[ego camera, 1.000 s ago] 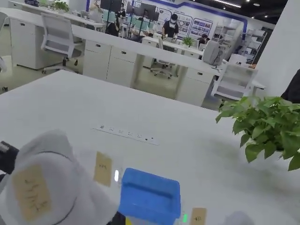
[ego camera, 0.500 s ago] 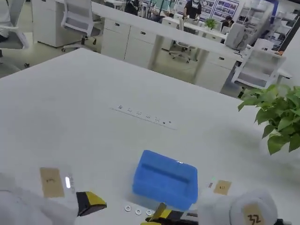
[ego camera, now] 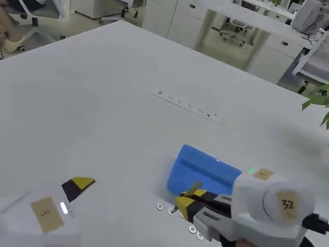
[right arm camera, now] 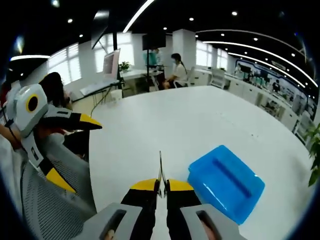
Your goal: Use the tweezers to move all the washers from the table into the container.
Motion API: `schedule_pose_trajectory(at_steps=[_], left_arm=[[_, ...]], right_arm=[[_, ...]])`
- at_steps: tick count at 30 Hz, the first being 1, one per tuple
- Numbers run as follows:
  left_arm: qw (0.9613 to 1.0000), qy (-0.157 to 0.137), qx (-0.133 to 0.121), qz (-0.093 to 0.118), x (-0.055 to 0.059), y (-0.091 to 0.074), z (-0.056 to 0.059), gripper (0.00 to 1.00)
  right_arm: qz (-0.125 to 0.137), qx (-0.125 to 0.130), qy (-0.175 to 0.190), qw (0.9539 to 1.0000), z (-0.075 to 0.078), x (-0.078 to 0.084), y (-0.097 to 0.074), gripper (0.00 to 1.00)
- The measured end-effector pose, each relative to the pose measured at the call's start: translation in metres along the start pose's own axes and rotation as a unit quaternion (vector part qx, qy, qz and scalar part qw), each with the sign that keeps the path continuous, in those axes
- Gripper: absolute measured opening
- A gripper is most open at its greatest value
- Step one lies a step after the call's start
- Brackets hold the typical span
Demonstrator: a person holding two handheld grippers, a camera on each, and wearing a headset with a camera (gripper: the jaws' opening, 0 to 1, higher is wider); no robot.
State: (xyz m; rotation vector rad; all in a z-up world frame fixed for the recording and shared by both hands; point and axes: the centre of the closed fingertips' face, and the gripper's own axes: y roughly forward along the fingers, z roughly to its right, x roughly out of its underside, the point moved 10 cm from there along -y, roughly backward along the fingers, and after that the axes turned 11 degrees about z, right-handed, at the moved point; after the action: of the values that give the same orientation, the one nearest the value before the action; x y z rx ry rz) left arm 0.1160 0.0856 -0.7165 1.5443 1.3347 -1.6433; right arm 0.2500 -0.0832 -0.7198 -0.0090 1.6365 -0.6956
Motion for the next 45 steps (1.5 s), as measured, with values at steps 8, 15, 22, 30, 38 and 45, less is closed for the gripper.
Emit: schedule_pose_trajectory(at_steps=[8, 15, 22, 30, 38, 45], left_arm=[[0.9991, 0.022, -0.031, 0.019, 0.002, 0.005, -0.002, 0.82], [0.9994, 0.015, -0.029, -0.010, 0.008, 0.007, -0.004, 0.83], [0.9992, 0.018, -0.027, -0.024, 0.011, 0.009, -0.003, 0.83], [0.9986, 0.026, -0.029, -0.035, 0.012, 0.011, -0.003, 0.83], [0.9982, 0.033, -0.031, -0.039, 0.012, 0.011, -0.002, 0.83], [0.9977, 0.039, -0.033, -0.043, 0.013, 0.011, -0.002, 0.83]], right_arm=[[0.005, 0.005, 0.042, 0.9991, 0.013, 0.013, 0.022, 0.03], [0.007, 0.016, 0.052, 0.9985, 0.022, 0.020, 0.037, 0.03], [0.006, 0.022, 0.058, 0.9981, 0.024, 0.027, 0.047, 0.03], [0.004, 0.024, 0.055, 0.9982, 0.027, 0.030, 0.050, 0.03], [0.002, 0.022, 0.054, 0.9983, 0.024, 0.030, 0.051, 0.03], [0.004, 0.025, 0.057, 0.9980, 0.022, 0.032, 0.049, 0.03]])
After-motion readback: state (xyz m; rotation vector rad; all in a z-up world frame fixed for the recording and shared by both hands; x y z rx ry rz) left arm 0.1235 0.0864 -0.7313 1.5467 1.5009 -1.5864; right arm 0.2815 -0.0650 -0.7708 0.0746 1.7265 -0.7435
